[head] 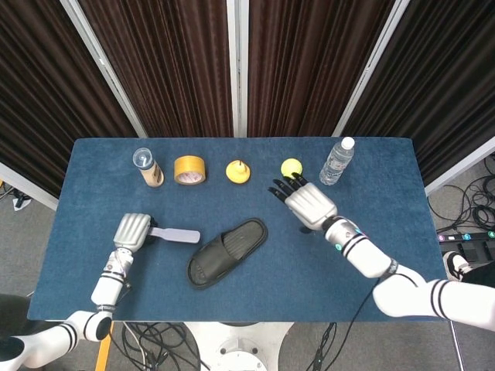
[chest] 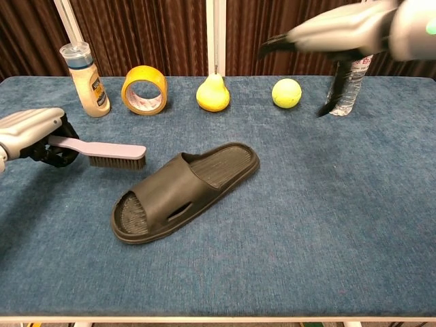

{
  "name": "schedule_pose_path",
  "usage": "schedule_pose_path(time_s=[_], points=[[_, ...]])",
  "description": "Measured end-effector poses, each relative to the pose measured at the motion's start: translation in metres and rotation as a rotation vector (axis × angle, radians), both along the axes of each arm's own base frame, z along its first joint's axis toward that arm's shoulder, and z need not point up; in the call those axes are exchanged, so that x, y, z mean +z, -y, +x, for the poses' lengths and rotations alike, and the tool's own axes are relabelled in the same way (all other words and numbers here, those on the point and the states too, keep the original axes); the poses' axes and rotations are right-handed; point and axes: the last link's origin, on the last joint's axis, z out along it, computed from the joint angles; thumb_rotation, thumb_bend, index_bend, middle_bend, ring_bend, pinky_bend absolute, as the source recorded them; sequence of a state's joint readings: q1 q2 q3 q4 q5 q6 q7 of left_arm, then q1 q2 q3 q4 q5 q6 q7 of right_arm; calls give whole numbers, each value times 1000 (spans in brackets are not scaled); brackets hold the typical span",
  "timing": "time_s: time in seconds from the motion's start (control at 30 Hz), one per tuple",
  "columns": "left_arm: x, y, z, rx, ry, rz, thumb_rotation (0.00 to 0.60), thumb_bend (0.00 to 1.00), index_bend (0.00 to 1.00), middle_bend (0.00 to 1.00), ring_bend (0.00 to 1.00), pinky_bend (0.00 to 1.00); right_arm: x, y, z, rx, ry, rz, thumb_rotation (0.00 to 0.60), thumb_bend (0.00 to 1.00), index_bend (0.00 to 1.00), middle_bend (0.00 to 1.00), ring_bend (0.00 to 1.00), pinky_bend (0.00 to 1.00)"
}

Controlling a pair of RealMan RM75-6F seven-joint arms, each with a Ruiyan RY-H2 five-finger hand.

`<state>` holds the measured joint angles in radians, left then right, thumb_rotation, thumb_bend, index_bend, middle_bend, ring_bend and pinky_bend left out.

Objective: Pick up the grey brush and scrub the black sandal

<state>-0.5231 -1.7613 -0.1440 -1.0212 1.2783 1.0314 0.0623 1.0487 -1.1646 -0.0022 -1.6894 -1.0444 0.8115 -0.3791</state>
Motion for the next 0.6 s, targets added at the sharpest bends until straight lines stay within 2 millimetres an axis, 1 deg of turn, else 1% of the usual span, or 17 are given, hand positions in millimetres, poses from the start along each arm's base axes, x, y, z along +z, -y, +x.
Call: schedule_pose_path(time_s=[0.1, 0.2, 0.27, 0.43, 0.5, 0.6], points=[[1, 4, 1, -15, -43, -25, 600, 459, 356, 441, 394, 720, 21, -10, -18, -24, 22, -25, 600, 0, 0, 0, 0, 0], [2, 9, 3, -33, -82, -58, 600, 414, 277, 345, 317, 622, 32, -18, -32, -55, 53, -34, 600, 0, 0, 0, 0, 0], [2, 11, 3, -33, -101, -83, 600, 345, 209, 261, 245, 509, 37, -24, -39, -71, 79, -38, 600, 0, 0, 0, 0, 0], [5, 17, 3, -11, -100, -126, 599, 212, 123, 168, 154, 361, 48, -35, -55, -97, 136, -54, 600, 0, 0, 0, 0, 0], [10, 20, 3, -6, -91, -124, 570, 176, 98, 139, 120, 316, 54, -39, -63, -109, 153, -67, 600, 0, 0, 0, 0, 0], [17, 23, 0, -1, -94, -129, 523, 150, 79, 112, 95, 298, 61, -44, -74, -129, 171, -82, 600, 0, 0, 0, 0, 0]])
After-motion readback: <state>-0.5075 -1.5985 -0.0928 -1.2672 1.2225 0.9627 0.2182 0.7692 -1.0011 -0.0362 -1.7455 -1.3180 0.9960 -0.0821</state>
